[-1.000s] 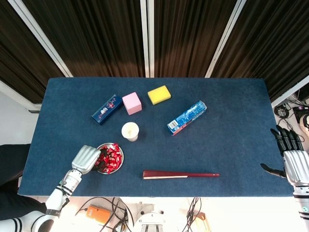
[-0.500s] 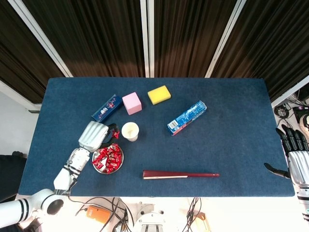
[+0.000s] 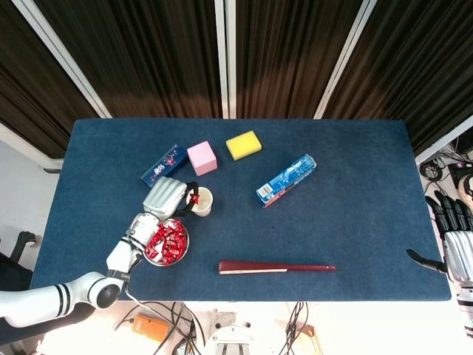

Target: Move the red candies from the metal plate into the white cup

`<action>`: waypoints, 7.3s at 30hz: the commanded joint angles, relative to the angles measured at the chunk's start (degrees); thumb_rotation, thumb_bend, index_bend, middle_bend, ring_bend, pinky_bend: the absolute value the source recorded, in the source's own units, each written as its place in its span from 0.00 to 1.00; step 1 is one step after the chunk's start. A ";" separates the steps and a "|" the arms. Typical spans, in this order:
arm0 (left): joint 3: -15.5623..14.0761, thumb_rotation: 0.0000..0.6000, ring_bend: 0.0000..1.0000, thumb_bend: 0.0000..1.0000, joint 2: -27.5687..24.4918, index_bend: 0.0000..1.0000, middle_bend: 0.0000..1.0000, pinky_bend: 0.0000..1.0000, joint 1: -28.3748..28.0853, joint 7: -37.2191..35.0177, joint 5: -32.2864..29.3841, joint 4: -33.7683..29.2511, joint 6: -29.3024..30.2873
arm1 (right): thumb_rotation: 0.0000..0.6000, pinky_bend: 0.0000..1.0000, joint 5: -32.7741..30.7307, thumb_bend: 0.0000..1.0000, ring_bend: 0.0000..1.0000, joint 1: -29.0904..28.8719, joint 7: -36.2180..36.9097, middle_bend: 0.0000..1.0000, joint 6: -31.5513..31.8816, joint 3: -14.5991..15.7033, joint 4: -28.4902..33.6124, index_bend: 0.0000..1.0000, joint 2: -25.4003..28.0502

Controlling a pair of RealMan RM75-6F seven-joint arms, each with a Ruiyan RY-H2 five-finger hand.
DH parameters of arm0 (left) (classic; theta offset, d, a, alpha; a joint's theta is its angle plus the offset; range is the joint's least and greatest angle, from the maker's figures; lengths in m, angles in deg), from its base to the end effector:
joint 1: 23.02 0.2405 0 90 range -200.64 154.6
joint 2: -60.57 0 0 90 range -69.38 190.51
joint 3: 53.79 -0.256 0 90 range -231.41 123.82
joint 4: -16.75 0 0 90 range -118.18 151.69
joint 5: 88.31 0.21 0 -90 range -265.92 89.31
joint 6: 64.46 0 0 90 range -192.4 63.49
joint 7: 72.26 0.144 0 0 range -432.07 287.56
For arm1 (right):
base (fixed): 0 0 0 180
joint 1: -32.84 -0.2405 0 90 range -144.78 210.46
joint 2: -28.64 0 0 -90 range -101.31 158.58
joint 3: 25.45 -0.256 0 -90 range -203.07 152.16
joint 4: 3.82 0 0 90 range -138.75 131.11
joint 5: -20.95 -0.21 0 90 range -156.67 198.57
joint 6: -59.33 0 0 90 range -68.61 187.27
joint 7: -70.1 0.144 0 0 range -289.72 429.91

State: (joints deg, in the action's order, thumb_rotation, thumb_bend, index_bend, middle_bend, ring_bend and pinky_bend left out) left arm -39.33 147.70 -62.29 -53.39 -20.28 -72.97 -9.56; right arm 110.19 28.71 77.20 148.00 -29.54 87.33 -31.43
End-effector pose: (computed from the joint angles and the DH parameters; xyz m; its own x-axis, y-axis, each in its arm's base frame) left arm -0.1298 0.3372 -0.0001 0.3737 0.2274 0.8993 0.8768 -0.4030 -0.2625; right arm -0.3086 -0.1815 0.1915 0.3640 0.0756 0.9283 -0.9275 -0.0612 0.3687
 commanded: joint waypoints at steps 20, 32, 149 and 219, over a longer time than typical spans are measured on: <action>-11.66 1.00 0.82 0.22 -8.68 0.31 0.91 0.72 13.10 -1.36 8.58 -8.28 18.39 | 1.00 0.00 0.61 0.12 0.00 -1.15 0.82 0.00 -0.34 -0.83 -0.94 0.00 -0.43; -17.31 1.00 0.82 0.22 -5.87 0.35 0.91 0.72 16.26 1.38 9.07 -2.85 14.91 | 1.00 0.00 1.26 0.12 0.00 -1.43 0.78 0.00 -0.37 -0.57 -0.83 0.00 -0.66; -17.10 0.95 0.84 0.23 -2.83 0.40 0.93 0.72 12.35 0.61 9.70 -3.72 9.39 | 1.00 0.00 1.32 0.12 0.00 -0.61 0.17 0.00 0.66 -0.50 -0.02 0.00 -0.21; 0.57 0.97 0.85 0.25 1.00 0.41 0.93 0.72 -5.20 6.52 -12.02 -2.62 1.43 | 1.00 0.00 0.09 0.12 0.00 0.24 0.76 0.00 1.09 -0.61 -0.62 0.00 -0.16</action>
State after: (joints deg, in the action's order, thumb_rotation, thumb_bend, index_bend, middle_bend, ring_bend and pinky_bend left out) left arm -38.40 148.63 -67.39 -47.61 -31.87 -75.64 -8.86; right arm 110.28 28.96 77.97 149.10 -30.15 86.71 -31.59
